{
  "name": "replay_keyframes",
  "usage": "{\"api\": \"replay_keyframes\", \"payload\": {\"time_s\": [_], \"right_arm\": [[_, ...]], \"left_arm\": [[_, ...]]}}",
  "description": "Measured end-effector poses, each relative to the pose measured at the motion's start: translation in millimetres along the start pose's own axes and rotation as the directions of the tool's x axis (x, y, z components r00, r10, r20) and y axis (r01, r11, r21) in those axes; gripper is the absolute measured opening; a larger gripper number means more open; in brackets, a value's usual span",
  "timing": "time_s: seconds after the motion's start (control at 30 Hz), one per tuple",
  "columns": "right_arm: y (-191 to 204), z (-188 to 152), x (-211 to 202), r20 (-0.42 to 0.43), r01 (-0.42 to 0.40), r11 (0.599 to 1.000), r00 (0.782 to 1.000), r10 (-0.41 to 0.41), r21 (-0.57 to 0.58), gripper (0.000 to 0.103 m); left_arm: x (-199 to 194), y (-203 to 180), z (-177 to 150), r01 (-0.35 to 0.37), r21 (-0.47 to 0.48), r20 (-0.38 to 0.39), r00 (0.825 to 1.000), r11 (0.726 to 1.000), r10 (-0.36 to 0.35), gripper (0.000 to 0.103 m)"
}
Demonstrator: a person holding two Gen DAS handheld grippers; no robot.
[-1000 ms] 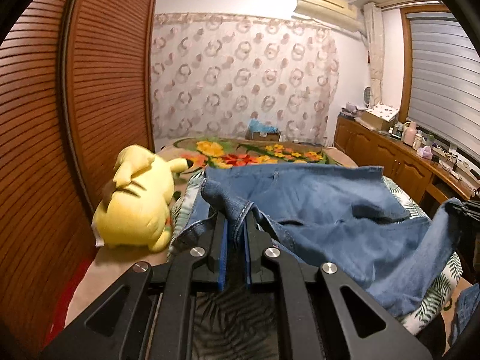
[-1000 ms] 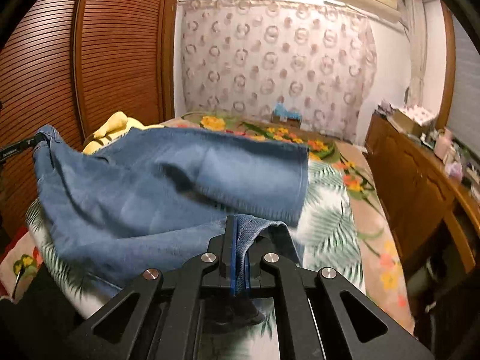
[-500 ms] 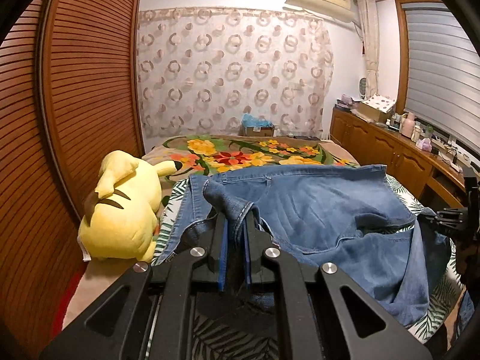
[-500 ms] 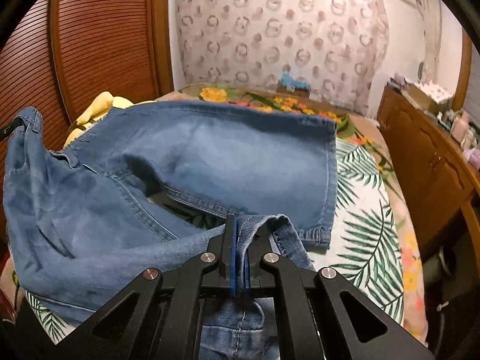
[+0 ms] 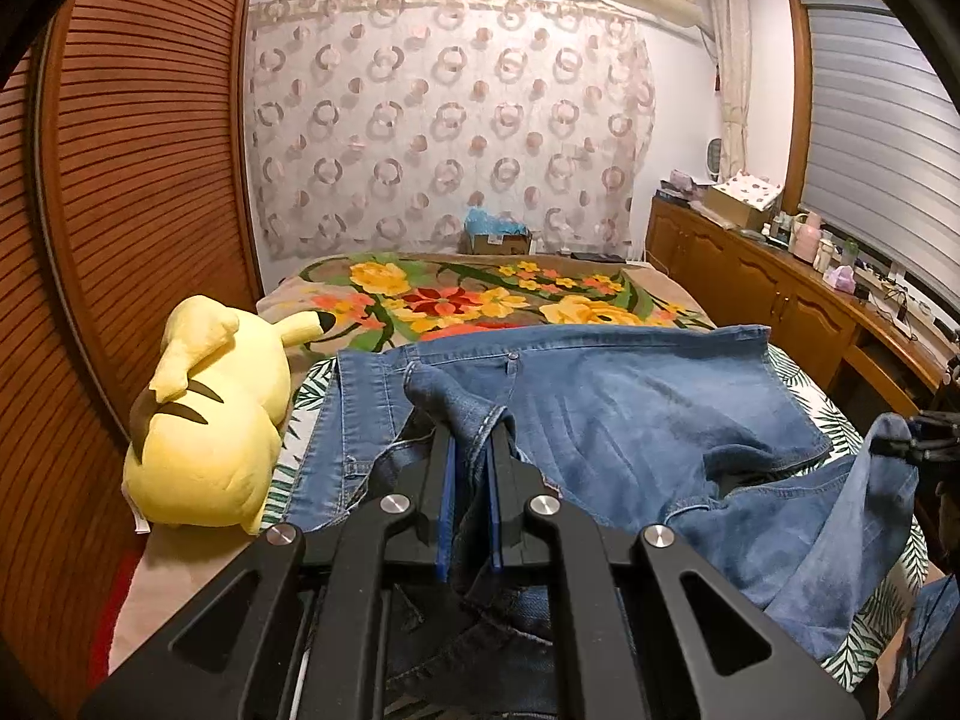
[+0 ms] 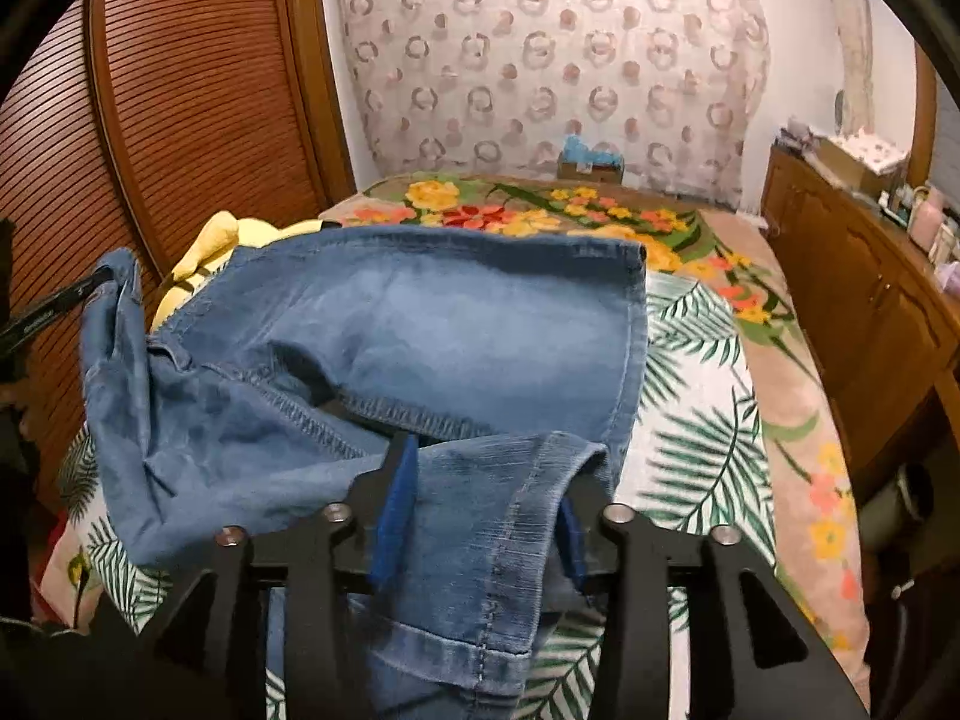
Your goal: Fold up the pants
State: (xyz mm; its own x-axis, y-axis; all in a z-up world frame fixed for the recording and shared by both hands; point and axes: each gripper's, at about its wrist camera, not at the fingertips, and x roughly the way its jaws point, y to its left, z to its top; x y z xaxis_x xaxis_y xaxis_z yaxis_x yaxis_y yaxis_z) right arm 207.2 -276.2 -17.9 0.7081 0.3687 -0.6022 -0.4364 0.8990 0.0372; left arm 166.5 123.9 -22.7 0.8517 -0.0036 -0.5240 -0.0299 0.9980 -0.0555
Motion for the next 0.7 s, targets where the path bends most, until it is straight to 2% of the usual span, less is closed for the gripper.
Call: {"api": "replay_keyframes", "payload": {"time_s": [0.17, 0.27, 0.4, 0.47, 0.7], "right_arm": [[-2.0, -16.1, 18.2, -0.109, 0.027, 0.999, 0.994, -0.029, -0.018, 0.052], [-7.6, -28.2, 24.7, -0.142, 0.021, 0.999, 0.99, -0.017, 0.026, 0.052], [-9.1, -34.7, 19.9, -0.146, 0.009, 0.998, 0.989, 0.001, 0.07, 0.053], [-10.3, -33.2, 11.2, -0.133, 0.01, 0.996, 0.991, 0.001, 0.085, 0.058], [-17.0, -46.3, -21.1, -0.126, 0.044, 0.995, 0.992, -0.032, 0.094, 0.059]], "left_arm": [[6.1, -3.1, 0.5, 0.008, 0.007, -0.01, 1.0, 1.0, -0.008, 0.01], [8.6, -5.2, -2.4, 0.011, 0.015, -0.018, 1.0, 1.0, -0.011, 0.01], [10.4, -7.1, -3.1, 0.019, 0.021, -0.024, 1.0, 1.0, -0.019, 0.01], [9.8, -7.3, -2.8, 0.022, 0.021, -0.024, 0.999, 1.0, -0.021, 0.01], [9.3, -7.2, -3.1, 0.018, 0.016, -0.022, 1.0, 1.0, -0.018, 0.01]]}}
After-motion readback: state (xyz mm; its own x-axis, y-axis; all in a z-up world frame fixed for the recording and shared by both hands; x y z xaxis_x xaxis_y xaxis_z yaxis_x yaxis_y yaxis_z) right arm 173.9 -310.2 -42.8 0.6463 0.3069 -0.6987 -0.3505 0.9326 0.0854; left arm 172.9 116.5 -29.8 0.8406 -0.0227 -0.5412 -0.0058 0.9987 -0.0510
